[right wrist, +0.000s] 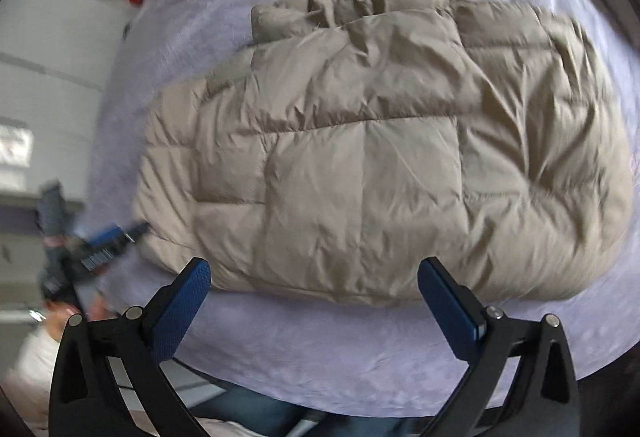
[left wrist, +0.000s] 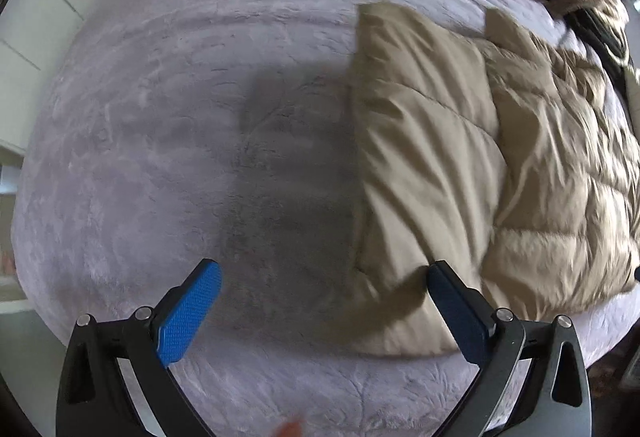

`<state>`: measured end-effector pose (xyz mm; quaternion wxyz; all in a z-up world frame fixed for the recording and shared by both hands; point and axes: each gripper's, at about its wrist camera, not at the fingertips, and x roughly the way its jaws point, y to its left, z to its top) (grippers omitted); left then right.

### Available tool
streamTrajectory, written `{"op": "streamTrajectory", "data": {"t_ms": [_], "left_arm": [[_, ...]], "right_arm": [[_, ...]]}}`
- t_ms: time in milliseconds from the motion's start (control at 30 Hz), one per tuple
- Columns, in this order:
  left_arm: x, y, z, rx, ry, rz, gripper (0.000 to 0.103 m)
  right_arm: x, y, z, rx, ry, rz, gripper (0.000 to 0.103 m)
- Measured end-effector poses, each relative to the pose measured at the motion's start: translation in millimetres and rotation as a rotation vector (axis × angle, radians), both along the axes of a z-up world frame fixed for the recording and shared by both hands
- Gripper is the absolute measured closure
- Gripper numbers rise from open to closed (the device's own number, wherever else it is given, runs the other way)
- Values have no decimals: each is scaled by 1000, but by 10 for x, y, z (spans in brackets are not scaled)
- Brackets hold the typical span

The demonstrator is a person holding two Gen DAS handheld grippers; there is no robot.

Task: Fold large clothes

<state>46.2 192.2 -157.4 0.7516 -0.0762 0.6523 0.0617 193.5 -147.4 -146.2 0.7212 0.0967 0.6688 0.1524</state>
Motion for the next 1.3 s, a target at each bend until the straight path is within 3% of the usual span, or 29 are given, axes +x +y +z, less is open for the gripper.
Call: {"op": "streamTrajectory", "data": {"t_ms": [67,233,433,567,633,667,733,833,900,1000,1133,1300], "left_arm": [[72,120,-22,-34,-14,17,0],[419,414,-306,-426,-5,21,0],[839,295,-678,-656,22,-70,0],[1047,90,-897,-685,87,-155,0],[1079,7,-992,-690,125,-187,1],[1091,-34,-1011,-689,136,-213,1],[1112,-103,-1019,-681,148,-264,2],[1121,-180,-1028,-694,179,-322,26],[1138,-204,-1042,-783,214,-324,62],[1148,-273,-914,-811,226,-330,73],[1132,-428,-542,-892,204,-353,74],[1184,-897,33,-947,157,-406,74]], "right_arm": [[25,46,-32,-29,17,22,0],[141,32,-94,-5,43,-22,0],[256,37,-166,-3,60,-46,0],[344,42,-207,-14,37,-66,9],[383,30,-206,-11,22,-82,36],[406,31,-220,-11,13,-94,44],[439,28,-245,-12,-12,-109,87],[495,2,-326,-14,-50,-128,92],[513,-1,-403,-4,-63,-130,93],[533,-1,-517,-10,-79,-116,93],[602,-63,-795,12,-53,-140,94],[658,-259,-1062,135,-8,-196,98]]}}
